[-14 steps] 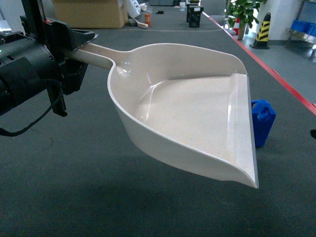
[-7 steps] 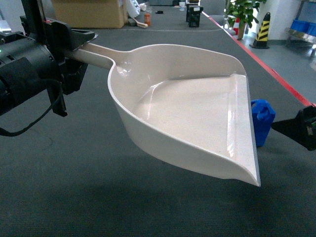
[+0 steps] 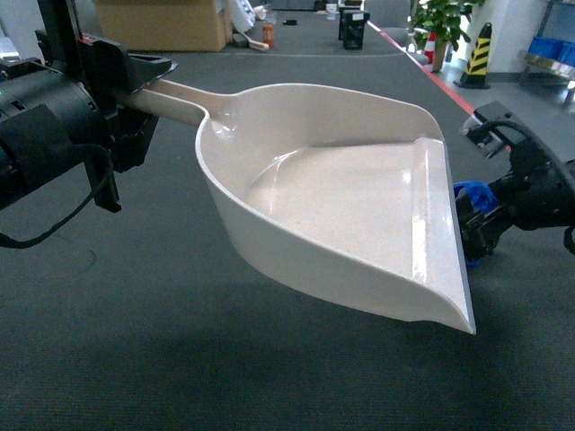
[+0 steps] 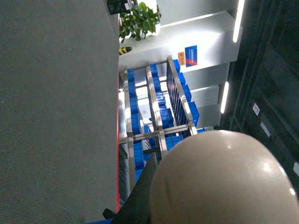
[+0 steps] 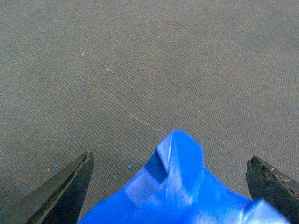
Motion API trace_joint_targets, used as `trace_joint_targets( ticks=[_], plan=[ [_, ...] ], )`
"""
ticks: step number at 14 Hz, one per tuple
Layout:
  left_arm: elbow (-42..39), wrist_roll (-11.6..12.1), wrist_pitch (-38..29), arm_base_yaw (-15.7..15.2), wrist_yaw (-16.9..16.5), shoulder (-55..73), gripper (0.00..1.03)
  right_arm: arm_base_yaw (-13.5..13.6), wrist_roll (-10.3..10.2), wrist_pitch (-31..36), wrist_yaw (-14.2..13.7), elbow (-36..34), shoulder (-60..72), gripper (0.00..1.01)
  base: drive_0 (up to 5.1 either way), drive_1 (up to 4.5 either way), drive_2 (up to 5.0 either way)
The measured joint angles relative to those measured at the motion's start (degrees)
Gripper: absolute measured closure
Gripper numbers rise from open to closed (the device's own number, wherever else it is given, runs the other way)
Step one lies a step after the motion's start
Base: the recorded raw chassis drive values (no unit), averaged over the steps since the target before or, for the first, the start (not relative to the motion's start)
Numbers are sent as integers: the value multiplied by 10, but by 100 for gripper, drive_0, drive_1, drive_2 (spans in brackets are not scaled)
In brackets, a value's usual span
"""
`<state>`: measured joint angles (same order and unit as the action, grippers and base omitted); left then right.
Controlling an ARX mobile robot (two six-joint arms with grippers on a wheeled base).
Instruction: Place part in tray to right shelf
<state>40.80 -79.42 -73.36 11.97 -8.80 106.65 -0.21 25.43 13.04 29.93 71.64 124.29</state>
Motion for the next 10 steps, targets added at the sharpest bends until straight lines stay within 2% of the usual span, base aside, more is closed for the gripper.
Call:
trace_joint_targets(
  ticks=[1, 3, 4, 6, 8, 9, 10],
  plan=[
    [0, 0, 0, 0, 0, 0, 89, 12, -1, 17, -18, 5, 13, 12, 0, 0, 0],
    [0, 0, -1, 0, 0, 0, 89, 13, -11, 43, -25, -7, 10, 32, 0, 0, 0],
    [0, 0, 0, 0, 0, 0, 89, 8, -35, 63, -23, -32, 0, 39, 0, 0, 0],
    [0, 0, 0, 0, 0, 0, 89, -5, -65, 82, -20, -101, -53, 40, 0, 0, 0],
    [0, 0, 0, 0, 0, 0, 89, -15, -75, 96, -13, -178, -153, 40, 0, 0, 0],
    [0, 0, 0, 0, 0, 0, 89, -17, -81, 100, -1, -217, -233, 40, 0, 0, 0],
    [0, 0, 0, 0, 0, 0, 89, -9, -94, 102, 4, -238, -301, 40, 0, 0, 0]
  ],
)
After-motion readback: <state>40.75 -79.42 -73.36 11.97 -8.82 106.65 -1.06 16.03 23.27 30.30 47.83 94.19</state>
